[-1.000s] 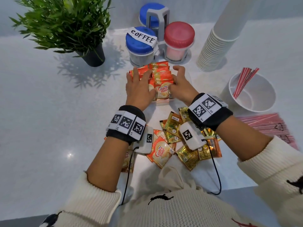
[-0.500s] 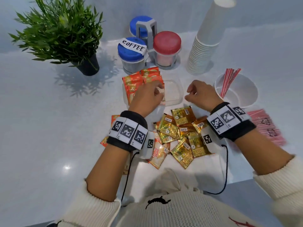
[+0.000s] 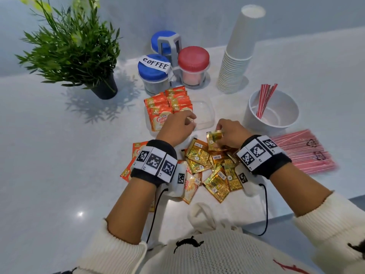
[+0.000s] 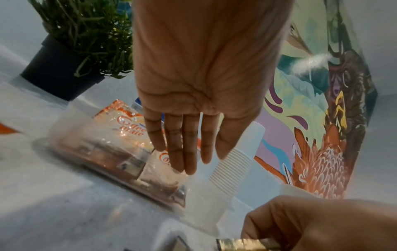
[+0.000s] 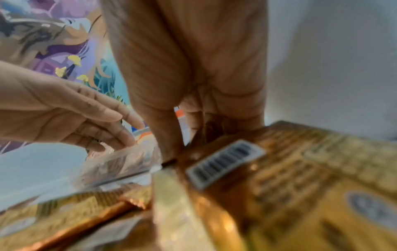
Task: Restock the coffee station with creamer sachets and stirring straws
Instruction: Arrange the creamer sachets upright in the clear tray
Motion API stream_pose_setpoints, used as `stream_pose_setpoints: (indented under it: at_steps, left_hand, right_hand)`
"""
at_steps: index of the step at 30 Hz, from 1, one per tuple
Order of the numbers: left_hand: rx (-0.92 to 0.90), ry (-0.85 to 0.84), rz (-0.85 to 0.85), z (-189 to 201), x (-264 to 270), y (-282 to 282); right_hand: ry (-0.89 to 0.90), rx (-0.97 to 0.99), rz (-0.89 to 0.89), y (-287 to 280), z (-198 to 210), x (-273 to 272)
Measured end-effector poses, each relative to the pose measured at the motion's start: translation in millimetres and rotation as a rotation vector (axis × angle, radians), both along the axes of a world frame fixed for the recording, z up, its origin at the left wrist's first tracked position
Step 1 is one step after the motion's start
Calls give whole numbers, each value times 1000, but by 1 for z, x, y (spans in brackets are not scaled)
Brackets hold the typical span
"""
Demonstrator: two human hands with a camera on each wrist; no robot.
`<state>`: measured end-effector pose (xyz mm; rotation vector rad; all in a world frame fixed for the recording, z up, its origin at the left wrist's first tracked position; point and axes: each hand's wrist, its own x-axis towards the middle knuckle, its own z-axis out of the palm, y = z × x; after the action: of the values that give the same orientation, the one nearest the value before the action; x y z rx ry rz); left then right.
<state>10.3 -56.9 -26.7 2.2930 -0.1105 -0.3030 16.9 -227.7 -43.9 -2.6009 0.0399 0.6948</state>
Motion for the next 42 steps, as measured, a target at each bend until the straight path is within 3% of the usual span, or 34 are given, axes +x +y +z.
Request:
stream_pose_setpoints:
  at_steps: [5,10,12,15,19,24,31,34,38,42]
  left_hand:
    - [-171,-46,129,7,-4,5]
    - [-510,171,305,19,-10,3]
    - [-596,234,322,23,-13,3]
    - [-676,190,339,25,-20,2]
    - [-662,68,417,18,-22,6]
    - [-653,25,398,17,-23,7]
    - [-651,45,288,19,-26,0]
    - [-642,-8,412,16,-26,1]
    - [-825,-29,626,15,-23,4]
    - [-835,3,482,17,-27,0]
  right_hand:
    - [-223,75,-21,-4,20,-4]
    - [-594,474,-46,11,44,-12]
    - [-658,553,-33,22,42,-16]
    - [-606,641,-61,35,32,-25]
    - [-675,734,-124,43,22,-34]
    - [-458,967,-361,42,22,-32]
    - [-493,894,-288,41,23,-33]
    - [-462,816,-261,36,22,-32]
    - [-374,813,-249,32,23,-32]
    - [-409,898,-377,37,24,-32]
